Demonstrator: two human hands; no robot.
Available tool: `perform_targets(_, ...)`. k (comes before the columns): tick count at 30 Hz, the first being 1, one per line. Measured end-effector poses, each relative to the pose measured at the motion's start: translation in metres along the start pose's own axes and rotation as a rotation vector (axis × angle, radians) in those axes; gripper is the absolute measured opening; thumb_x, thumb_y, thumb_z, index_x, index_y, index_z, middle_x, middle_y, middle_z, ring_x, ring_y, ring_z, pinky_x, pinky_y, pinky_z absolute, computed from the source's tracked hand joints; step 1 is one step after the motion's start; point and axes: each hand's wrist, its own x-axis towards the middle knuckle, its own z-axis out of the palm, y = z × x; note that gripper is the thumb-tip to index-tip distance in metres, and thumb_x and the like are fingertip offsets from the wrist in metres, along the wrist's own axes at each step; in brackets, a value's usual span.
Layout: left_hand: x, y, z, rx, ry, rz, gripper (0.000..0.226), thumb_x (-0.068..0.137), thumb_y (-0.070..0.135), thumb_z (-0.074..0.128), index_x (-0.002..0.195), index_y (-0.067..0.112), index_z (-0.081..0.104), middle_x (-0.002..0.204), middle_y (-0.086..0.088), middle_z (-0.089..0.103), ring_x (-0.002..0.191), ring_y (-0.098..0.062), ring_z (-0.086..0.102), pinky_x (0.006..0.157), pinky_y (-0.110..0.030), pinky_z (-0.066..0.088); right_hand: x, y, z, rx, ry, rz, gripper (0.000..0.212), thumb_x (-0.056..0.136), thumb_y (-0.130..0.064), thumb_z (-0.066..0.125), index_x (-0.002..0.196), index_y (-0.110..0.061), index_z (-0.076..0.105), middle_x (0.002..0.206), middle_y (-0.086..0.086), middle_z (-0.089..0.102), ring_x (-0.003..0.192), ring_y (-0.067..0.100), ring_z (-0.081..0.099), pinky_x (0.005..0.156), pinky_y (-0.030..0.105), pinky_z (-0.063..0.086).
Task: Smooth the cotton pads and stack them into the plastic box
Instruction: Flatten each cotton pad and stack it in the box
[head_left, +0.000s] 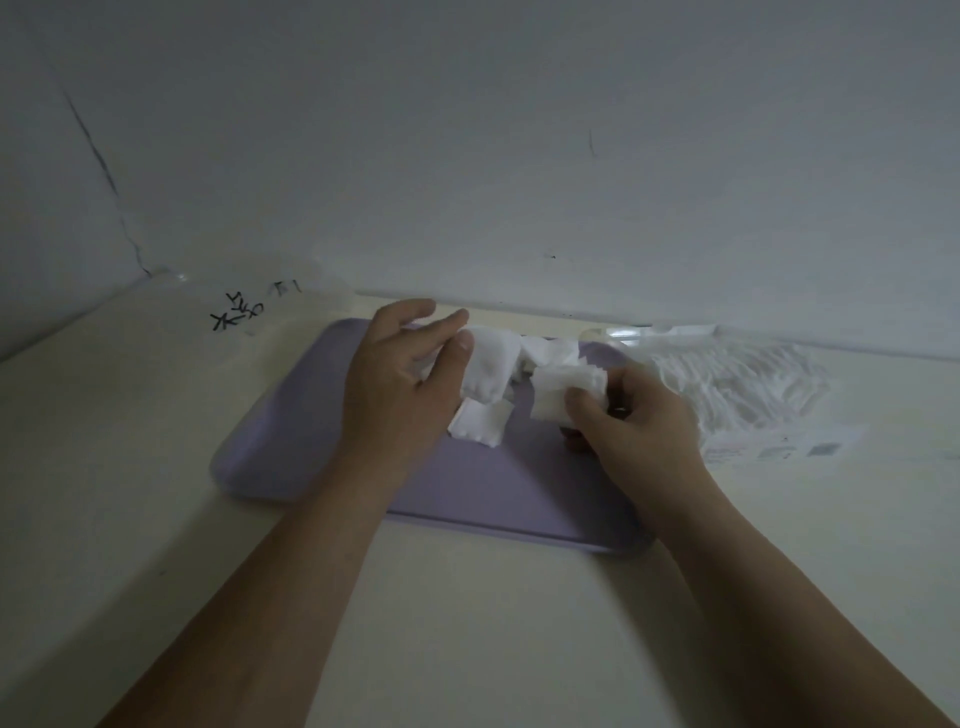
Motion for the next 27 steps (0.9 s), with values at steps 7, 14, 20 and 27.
perform_targets(7,-0.003,0.011,-0.003,-0.315,-0.077,-0.261,0.016,0.104,0.019,0.06,0.098,0.018,0.075,0.079,0.01,0.071,0.065,-0.007,0.063,0.06,-0.022,0.052,-0.001,-0.001,0.002,0.068,0.002,0.012,0.024,0.095,-0.027,0.07,0.083,-0.006,0.068,0.071,0.005,0.076,0.069,0.022,0.076,0.074,0.048,0.063)
perform_targets(14,-0.009,0.016,0.002,-0.609,-0.288,-0.598,0.017,0.105,0.02,0.057,0.102,0.018,0.074,0.093,-0.013,0.072,0.073,-0.028,0.069,0.048,-0.03,0.05,-0.001,0.001,0.001,0.065,0.001,-0.008,0.019,0.094,-0.03,0.071,0.087,-0.012,0.068,0.083,0.01,0.075,0.082,0.028,0.072,0.071,0.043,0.058)
perform_targets(20,-0.007,0.016,-0.002,-0.815,-0.367,-0.57,0.031,0.098,-0.001,0.063,0.125,0.014,0.068,0.106,-0.008,0.075,0.089,-0.022,0.07,0.062,-0.029,0.056,0.001,0.004,0.003,0.16,0.043,0.006,0.008,0.095,-0.024,0.071,0.093,-0.016,0.07,0.083,0.002,0.076,0.077,0.011,0.075,0.065,0.025,0.061)
perform_targets(27,-0.011,0.022,0.0,-0.782,-0.476,-0.435,0.022,0.087,-0.005,0.073,0.096,0.015,0.075,0.083,-0.004,0.073,0.069,-0.015,0.062,0.059,-0.023,0.052,-0.002,-0.002,0.001,0.305,-0.097,-0.015,0.006,0.095,-0.016,0.075,0.098,-0.014,0.081,0.083,0.004,0.081,0.08,0.02,0.079,0.074,0.04,0.066)
